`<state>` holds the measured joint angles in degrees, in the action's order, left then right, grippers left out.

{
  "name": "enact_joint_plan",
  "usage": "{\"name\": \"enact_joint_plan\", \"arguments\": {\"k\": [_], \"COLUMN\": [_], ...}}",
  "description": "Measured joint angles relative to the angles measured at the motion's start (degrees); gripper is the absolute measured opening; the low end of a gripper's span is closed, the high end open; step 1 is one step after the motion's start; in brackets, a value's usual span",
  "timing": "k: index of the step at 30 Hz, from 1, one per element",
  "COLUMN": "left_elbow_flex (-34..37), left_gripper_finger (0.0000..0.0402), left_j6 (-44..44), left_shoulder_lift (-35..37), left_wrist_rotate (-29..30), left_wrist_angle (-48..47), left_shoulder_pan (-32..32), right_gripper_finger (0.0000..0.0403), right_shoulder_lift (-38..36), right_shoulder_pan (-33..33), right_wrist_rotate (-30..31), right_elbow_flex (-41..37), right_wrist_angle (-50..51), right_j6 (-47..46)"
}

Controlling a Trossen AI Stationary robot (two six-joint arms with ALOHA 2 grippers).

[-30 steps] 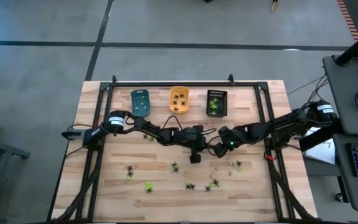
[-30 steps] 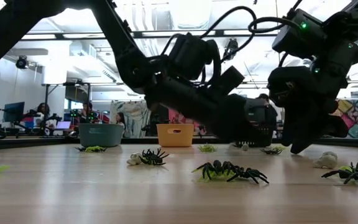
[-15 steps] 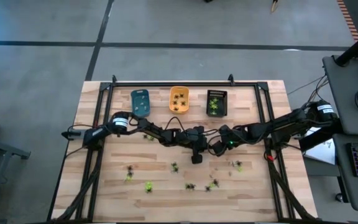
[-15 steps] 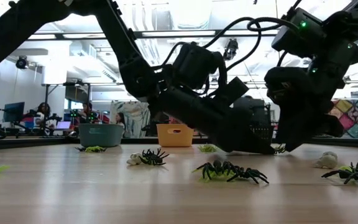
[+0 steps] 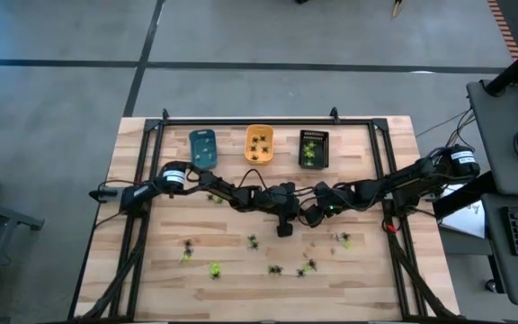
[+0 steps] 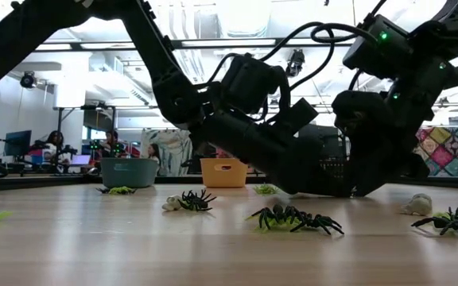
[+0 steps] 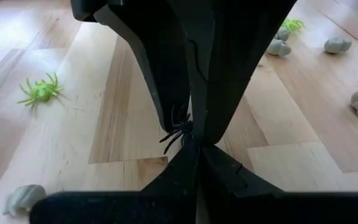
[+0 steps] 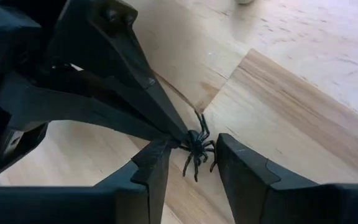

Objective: Sort Halloween decoration
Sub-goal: Put the black spider toy into the orange bin

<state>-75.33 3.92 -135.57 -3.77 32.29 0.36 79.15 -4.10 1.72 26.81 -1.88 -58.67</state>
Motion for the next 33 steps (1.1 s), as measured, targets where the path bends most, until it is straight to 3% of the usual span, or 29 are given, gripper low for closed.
{"name": "enact_joint_plan", "arguments": {"k": [11,28,33], "left_elbow_flex": [0.09,1.53,3.45], "left_gripper_finger": [0.0,0.0,0.0], "left_j6": [-0.04,0.94,2.64], "left_shoulder_lift": [0.12,6.5,10.74], "left_wrist_rotate": [0.07,0.43,4.47], "left_wrist_angle": [-0.1,-11.18,-16.95], "left_shoulder_pan": [0.0,0.46,0.55], "right_gripper_finger": [0.0014,0.0009,0.0009], "right_shoulder_lift": [-0.8,-2.95,-5.27], "right_shoulder_pan": [-0.04,0.12,0.15], "right_wrist_rotate": [-0.15,1.58,2.92], "right_elbow_flex": [0.0,-0.11,-0.11], "right_wrist_angle": [-0.28,0.95,0.31], "right_j6": [0.28,2.26,3.97]}}
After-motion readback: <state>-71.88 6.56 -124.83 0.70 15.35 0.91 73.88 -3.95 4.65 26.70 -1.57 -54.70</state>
